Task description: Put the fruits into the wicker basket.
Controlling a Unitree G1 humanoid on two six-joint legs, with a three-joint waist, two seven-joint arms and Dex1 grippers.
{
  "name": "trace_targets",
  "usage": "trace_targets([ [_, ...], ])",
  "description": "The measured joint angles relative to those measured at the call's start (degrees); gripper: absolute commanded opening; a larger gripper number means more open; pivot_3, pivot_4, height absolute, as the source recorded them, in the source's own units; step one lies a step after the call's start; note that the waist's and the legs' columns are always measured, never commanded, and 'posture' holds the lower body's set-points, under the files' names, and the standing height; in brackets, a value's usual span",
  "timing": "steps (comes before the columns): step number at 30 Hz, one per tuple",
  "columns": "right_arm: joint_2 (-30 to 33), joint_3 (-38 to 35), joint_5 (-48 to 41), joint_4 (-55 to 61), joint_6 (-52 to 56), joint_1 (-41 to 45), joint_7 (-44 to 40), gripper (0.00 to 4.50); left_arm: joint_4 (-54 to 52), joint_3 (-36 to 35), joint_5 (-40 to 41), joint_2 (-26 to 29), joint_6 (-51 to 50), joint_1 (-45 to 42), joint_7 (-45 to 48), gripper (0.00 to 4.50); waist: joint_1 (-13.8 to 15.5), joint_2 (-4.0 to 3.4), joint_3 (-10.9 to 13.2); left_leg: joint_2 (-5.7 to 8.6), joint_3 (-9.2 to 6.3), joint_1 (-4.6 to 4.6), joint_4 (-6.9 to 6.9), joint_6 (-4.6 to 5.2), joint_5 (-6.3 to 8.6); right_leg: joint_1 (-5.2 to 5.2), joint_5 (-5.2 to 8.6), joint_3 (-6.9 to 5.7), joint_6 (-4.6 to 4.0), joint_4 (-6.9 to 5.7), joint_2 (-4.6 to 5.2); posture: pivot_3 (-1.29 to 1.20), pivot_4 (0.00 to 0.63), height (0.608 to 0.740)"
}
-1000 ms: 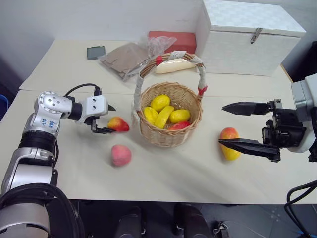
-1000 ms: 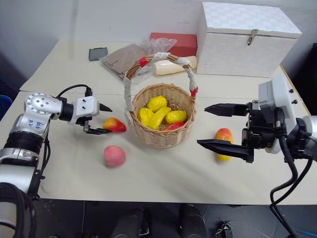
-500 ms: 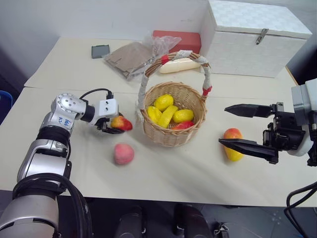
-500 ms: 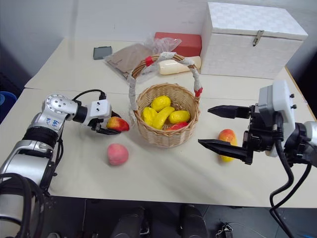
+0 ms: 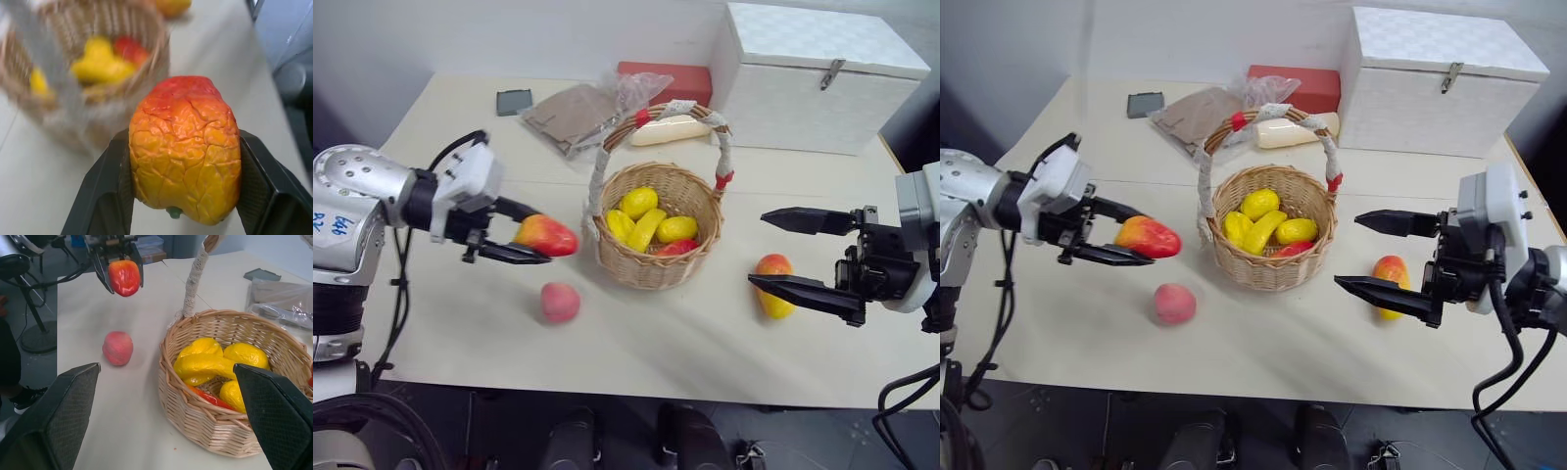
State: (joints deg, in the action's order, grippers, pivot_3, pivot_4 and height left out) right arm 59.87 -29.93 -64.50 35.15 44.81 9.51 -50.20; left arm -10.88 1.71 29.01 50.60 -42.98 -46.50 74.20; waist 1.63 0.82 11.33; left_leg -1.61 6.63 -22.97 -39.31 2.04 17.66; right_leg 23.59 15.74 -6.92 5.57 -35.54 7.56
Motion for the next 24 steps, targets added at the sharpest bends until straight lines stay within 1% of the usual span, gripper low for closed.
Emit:
trace_targets([
  [2, 0.0, -0.5, -0.8, 1.1, 0.1, -0.6, 1.1, 4.5, -5.1, 0.7, 2.3, -6.2, -11.5, -2.0, -9.3, 2.2, 0.0, 0.02, 0.0, 0.01, -0.01, 0.0, 0.0, -0.01, -0.03, 0.0, -0.02, 0.05, 0.04, -0.07, -0.02, 0.0, 0.15, 0.74],
  [4, -0.1, -1.3, -1.5, 1.8, 0.1, -1.2, 2.3, 4.5, -8.4, 2.5, 2.6, -10.7, -18.4, -3.5, -16.4, 2.2, -0.1, 0.04, 0.0, 0.02, 0.01, 0.0, 0.0, -0.06, -0.06, 0.02, -0.03, 0.06, 0.05, -0.09, -0.06, 0.0, 0.15, 0.74],
  [6, -0.1, -2.4, -2.2, 2.1, 0.2, -1.8, 3.4, 4.5, -8.9, 4.4, 1.6, -13.8, -21.5, -5.0, -22.1, 2.2, -0.4, 0.04, 0.0, -0.03, 0.1, 0.02, 0.01, -0.14, -0.11, 0.06, -0.03, 0.14, 0.05, -0.09, -0.15, 0.0, 0.15, 0.74],
  [9, -0.1, -3.4, -2.8, 3.4, 0.2, -2.7, 5.4, 4.5, -6.3, 6.9, -2.8, -21.5, -23.2, -7.5, -32.4, 2.2, -0.1, 0.04, 0.0, -0.02, 0.1, 0.03, 0.01, -0.15, -0.14, 0.06, -0.02, 0.12, 0.03, -0.06, -0.15, 0.0, 0.15, 0.74],
  [10, -0.1, -3.9, -2.9, 3.7, 0.2, -3.1, 5.9, 4.5, -5.8, 7.6, -3.4, -22.7, -23.4, -7.7, -34.1, 2.2, -0.2, 0.04, 0.0, -0.02, 0.1, 0.02, 0.01, -0.14, -0.13, 0.06, -0.02, 0.13, 0.03, -0.06, -0.14, 0.0, 0.15, 0.74],
  [11, -0.1, -4.4, -3.2, 3.9, 0.2, -3.6, 6.3, 4.5, -4.9, 8.8, -4.5, -23.3, -23.1, -8.2, -35.5, 2.2, -0.2, 0.04, 0.0, -0.02, 0.11, 0.03, 0.02, -0.14, -0.13, 0.06, -0.02, 0.14, 0.03, -0.05, -0.14, 0.0, 0.15, 0.74],
  [13, -0.2, -4.6, -3.5, 4.7, 0.2, -4.9, 7.2, 4.5, -2.1, 12.1, -8.3, -23.9, -20.3, -9.2, -38.4, 2.92, -0.1, 0.04, 0.0, -0.02, 0.12, 0.03, 0.02, -0.14, -0.13, 0.07, -0.02, 0.14, 0.03, -0.04, -0.13, 0.0, 0.15, 0.74],
  [14, -0.5, -4.7, -3.6, 5.1, 0.2, -5.3, 7.3, 4.5, -1.4, 12.7, -9.3, -24.0, -19.5, -9.3, -38.9, 3.12, -0.1, 0.04, 0.0, -0.02, 0.12, 0.03, 0.02, -0.14, -0.13, 0.08, -0.02, 0.14, 0.02, -0.04, -0.13, 0.0, 0.15, 0.74],
  [15, -0.7, -4.8, -3.9, 5.6, 0.2, -5.9, 7.7, 4.5, -0.5, 13.2, -10.2, -24.5, -18.2, -9.4, -39.3, 3.46, -0.1, 0.04, 0.0, -0.02, 0.12, 0.01, 0.02, -0.14, -0.13, 0.09, -0.02, 0.14, 0.02, -0.04, -0.13, 0.0, 0.15, 0.74],
  [18, -0.8, -5.4, -4.7, 6.3, 0.2, -6.6, 8.6, 4.5, 0.4, 13.6, -10.6, -25.0, -16.2, -9.4, -38.5, 4.42, -0.1, 0.04, 0.0, -0.02, 0.12, 0.0, 0.02, -0.13, -0.13, 0.1, -0.02, 0.14, 0.02, -0.03, -0.1, 0.0, 0.15, 0.74],
  [21, -0.8, -6.5, -5.2, 6.4, 0.2, -6.7, 9.3, 4.5, 0.0, 13.0, -10.0, -23.2, -14.9, -9.1, -36.3, 4.47, -0.2, 0.04, 0.0, -0.03, 0.12, 0.01, 0.02, -0.13, -0.12, 0.11, -0.01, 0.15, 0.0, -0.03, -0.11, 0.0, 0.15, 0.74],
  [24, -0.8, -6.3, -5.3, 6.4, 0.1, -6.6, 9.9, 4.5, -2.1, 7.5, -5.9, -21.5, -14.9, -6.9, -33.2, 4.47, -0.3, 0.04, 0.0, -0.06, 0.13, 0.01, 0.02, -0.14, -0.13, 0.12, 0.01, 0.16, -0.03, -0.04, -0.11, 0.0, 0.15, 0.74],
])
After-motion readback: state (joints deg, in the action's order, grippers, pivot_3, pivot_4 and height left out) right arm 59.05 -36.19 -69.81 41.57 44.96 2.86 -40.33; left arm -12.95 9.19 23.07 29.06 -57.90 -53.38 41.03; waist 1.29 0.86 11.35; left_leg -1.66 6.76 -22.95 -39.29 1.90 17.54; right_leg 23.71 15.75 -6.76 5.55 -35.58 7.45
